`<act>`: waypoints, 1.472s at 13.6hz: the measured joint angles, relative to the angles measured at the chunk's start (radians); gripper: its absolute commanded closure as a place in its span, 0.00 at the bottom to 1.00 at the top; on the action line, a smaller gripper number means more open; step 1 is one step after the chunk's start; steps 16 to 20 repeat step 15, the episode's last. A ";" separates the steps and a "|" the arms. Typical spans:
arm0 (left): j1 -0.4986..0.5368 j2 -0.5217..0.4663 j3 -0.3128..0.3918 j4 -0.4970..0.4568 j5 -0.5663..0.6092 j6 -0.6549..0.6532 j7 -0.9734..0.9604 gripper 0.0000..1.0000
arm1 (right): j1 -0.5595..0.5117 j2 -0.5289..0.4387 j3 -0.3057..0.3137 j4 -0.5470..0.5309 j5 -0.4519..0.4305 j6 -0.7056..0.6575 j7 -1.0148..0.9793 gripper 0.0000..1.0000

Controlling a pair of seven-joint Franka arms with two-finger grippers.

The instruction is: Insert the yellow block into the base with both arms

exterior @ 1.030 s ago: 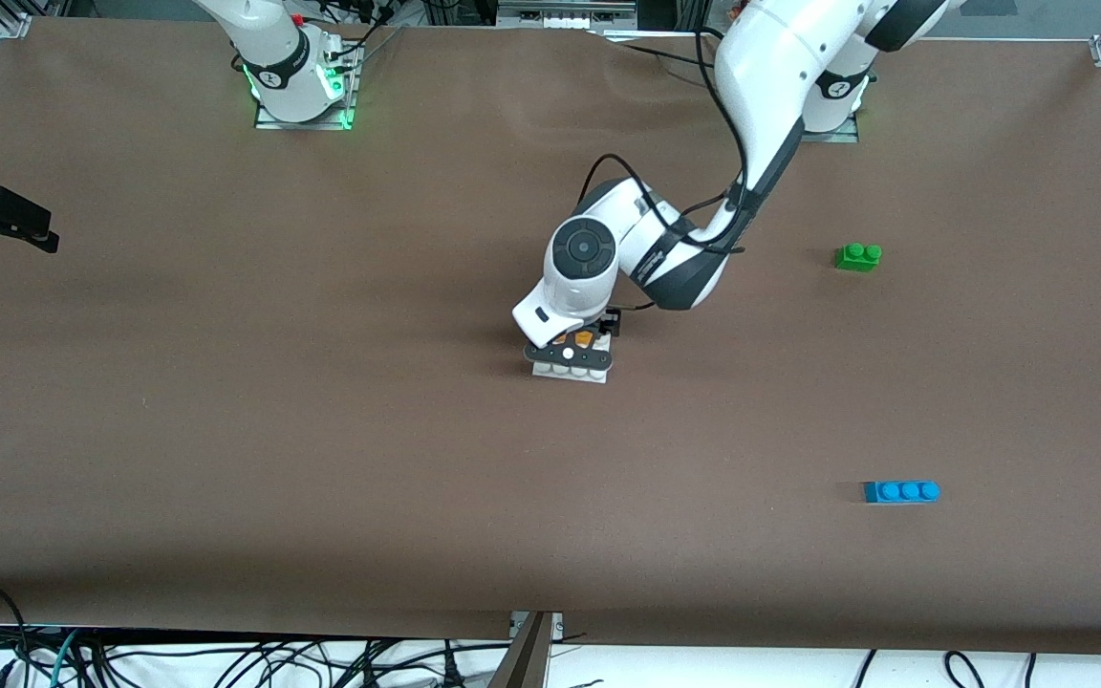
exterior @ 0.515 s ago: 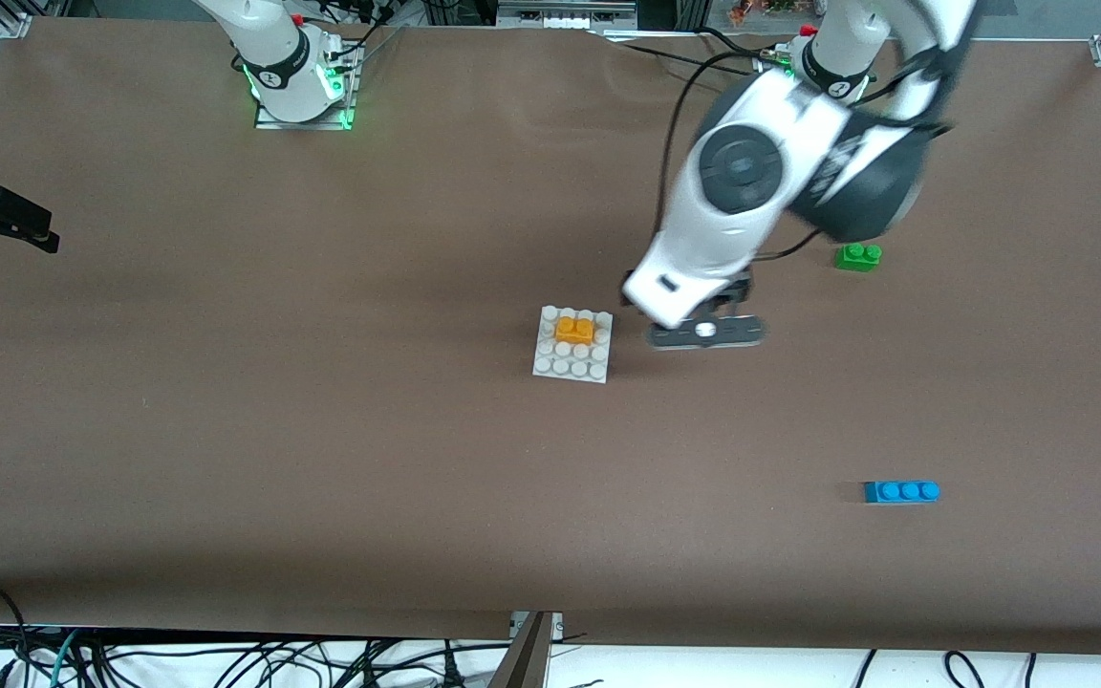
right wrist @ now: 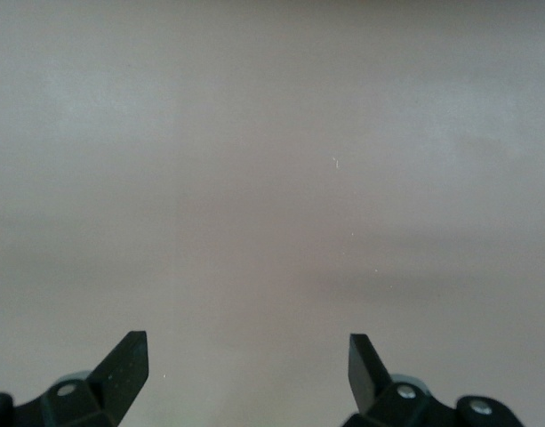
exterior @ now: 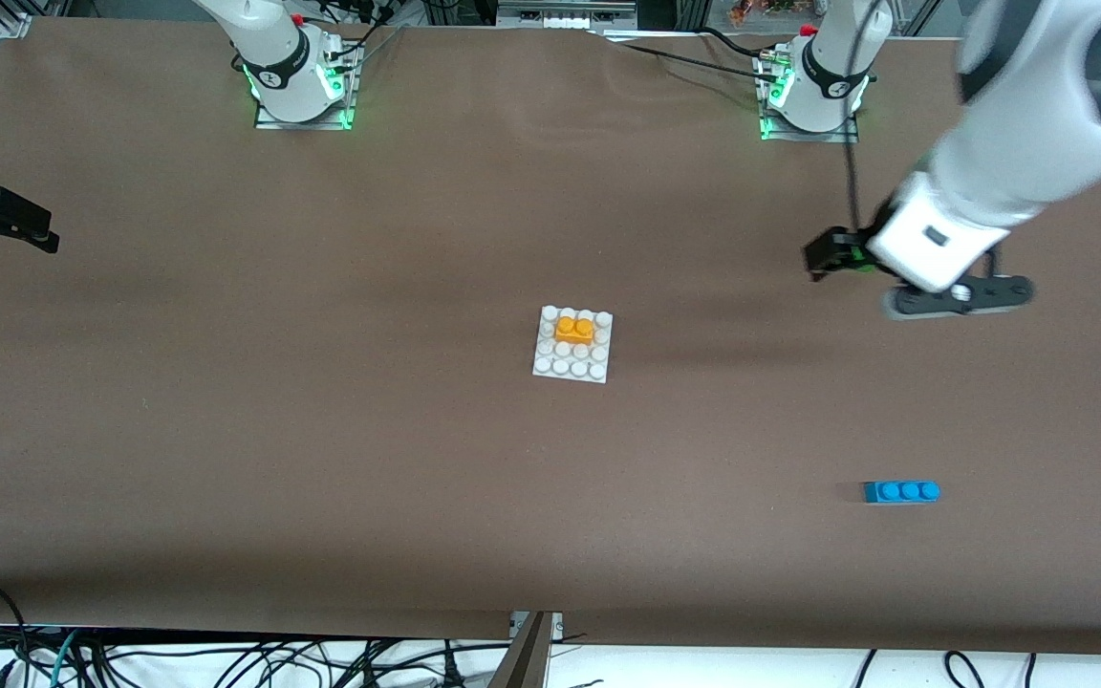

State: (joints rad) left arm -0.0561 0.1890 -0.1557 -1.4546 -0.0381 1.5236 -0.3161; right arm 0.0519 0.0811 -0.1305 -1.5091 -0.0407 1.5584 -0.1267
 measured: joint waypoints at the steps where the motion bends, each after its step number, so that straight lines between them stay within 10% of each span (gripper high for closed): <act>1: 0.014 -0.030 0.032 -0.055 -0.004 0.026 0.043 0.00 | 0.000 0.000 0.000 0.000 0.000 0.000 0.000 0.00; 6: -0.069 -0.276 0.196 -0.386 -0.006 0.162 0.190 0.00 | 0.000 0.000 0.000 0.000 0.000 0.000 0.000 0.00; 20: 0.003 -0.207 0.126 -0.313 -0.003 0.162 0.199 0.00 | 0.000 0.000 0.000 0.000 0.000 0.000 0.000 0.00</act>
